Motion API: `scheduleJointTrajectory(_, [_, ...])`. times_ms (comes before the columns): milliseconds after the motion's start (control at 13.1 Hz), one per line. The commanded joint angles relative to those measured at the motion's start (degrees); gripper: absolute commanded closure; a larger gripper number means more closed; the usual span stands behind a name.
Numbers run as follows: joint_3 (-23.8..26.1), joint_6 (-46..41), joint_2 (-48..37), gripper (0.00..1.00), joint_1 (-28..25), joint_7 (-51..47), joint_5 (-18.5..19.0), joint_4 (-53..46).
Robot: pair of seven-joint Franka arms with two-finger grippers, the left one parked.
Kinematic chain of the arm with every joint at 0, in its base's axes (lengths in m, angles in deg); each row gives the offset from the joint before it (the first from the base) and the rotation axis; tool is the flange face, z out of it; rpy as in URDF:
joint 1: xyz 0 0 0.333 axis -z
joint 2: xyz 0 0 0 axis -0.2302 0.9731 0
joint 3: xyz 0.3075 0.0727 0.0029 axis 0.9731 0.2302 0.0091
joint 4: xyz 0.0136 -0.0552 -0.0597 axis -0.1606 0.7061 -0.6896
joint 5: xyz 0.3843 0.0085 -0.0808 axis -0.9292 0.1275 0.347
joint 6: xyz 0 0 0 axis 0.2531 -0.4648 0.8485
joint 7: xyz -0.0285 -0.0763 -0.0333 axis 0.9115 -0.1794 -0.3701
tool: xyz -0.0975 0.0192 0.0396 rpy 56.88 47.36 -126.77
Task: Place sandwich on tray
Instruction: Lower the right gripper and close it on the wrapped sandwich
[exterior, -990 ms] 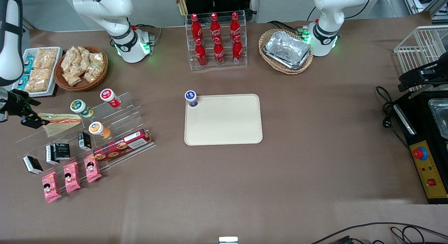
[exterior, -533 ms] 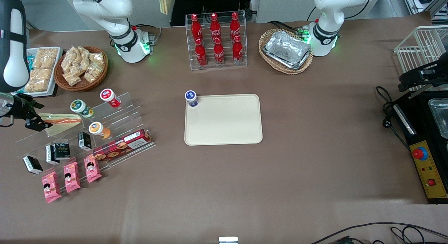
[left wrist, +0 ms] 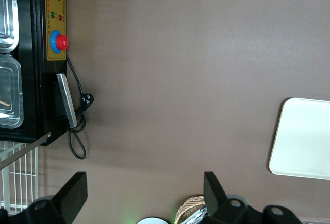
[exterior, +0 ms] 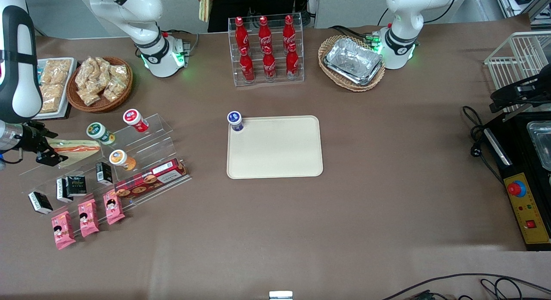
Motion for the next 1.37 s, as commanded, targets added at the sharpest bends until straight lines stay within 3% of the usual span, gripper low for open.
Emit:
scheduleJointTrajectory(0, [0.37,1.12,0.67,0.0,0.58,-0.58,0.72,0.17])
scheduleJointTrajectory(381, [-0.42,1.73,1.55,0.02,0.58,-0.58,0.81,0.34])
scheduleJointTrajectory(457, [-0.42,1.73,1.55,0.09,0.58,-0.58,0.81,0.61])
scheduleJointTrajectory(533, [-0.42,1.73,1.55,0.27,0.58,-0.4,0.81,0.52])
scheduleJointTrajectory(685, [-0.42,1.73,1.55,0.5,0.49,0.21,0.81,0.52])
scheduleJointTrajectory(990, [-0.33,1.73,1.46,0.84,0.49,0.65,1.16,0.0])
scheduleJointTrajectory(1294, [-0.33,1.21,1.46,0.86,0.41,2.93,1.42,-2.11])
